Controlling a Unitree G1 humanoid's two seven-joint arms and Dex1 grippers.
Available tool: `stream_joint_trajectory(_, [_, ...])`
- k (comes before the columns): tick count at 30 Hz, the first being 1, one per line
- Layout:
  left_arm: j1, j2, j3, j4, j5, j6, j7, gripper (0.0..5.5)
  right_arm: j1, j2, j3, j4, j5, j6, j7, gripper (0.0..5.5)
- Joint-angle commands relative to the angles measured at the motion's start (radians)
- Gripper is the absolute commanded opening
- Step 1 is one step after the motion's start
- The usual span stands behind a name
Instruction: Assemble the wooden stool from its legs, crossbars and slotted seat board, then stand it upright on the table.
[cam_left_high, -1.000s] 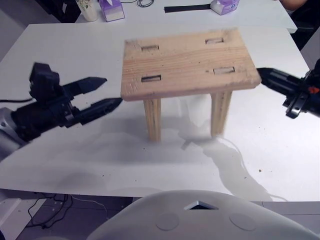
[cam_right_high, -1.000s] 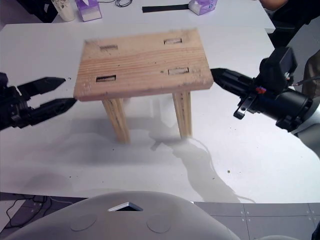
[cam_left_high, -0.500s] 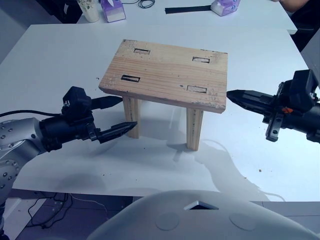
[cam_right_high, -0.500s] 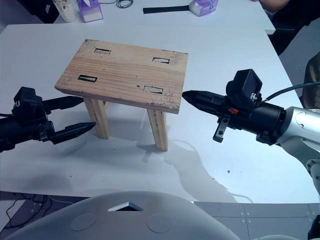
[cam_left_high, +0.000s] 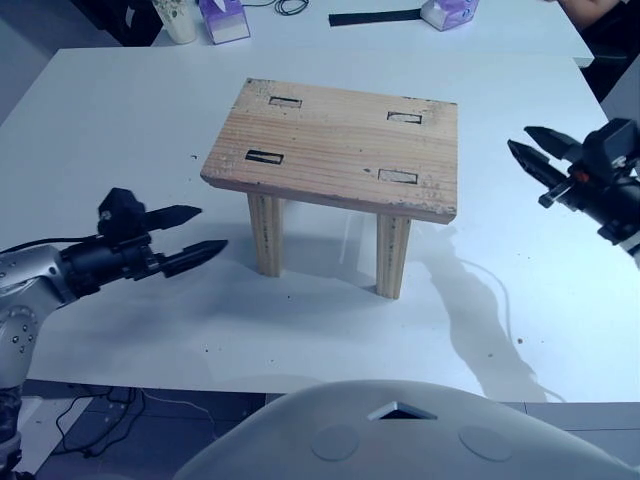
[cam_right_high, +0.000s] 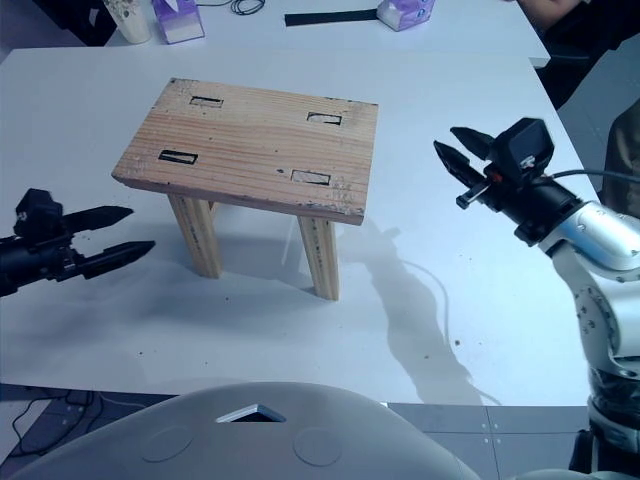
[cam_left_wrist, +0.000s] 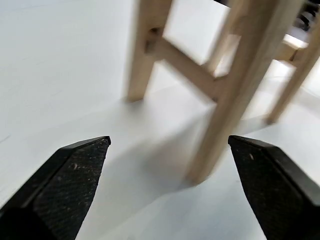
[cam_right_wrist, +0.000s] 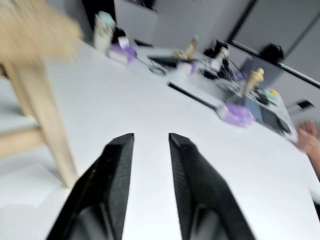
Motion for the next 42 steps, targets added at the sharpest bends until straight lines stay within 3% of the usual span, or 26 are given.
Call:
stream_joint_trajectory(1, [-0.091,-0.208,-0.059,0.133,0.211,-0.232,0.220,4.40,-0.002,0.267,0.135,0.190,-0.145,-0.140,-0.159,1.28])
stream_joint_trajectory(5, [-0.268,-0.494,-0.186,0.330,0.412,-0.445,0.502,4.40,-0.064,0.503,0.190,0.496,-0.284,-0.399,-0.305,1.28])
stream_joint_trajectory(9, [-0.353,-0.611,-0.220,0.535,0.502,-0.604,0.592,4.40,-0.163,0.589,0.126,0.767,-0.307,-0.589,-0.366,1.28])
stream_joint_trajectory(20, [-0.491,-0.720,-0.225,0.779,0.527,-0.855,0.622,4.40,-0.287,0.681,0.102,1.102,-0.333,-0.816,-0.336,1.28])
stream_joint_trajectory(27, [-0.519,-0.766,-0.234,0.827,0.559,-0.886,0.682,4.40,-0.384,0.649,0.101,1.228,-0.367,-0.875,-0.301,2.28])
stream_joint_trajectory(42, [-0.518,-0.822,-0.273,0.908,0.658,-1.000,0.814,4.40,-0.496,0.624,0.127,1.382,-0.440,-0.918,-0.304,2.28])
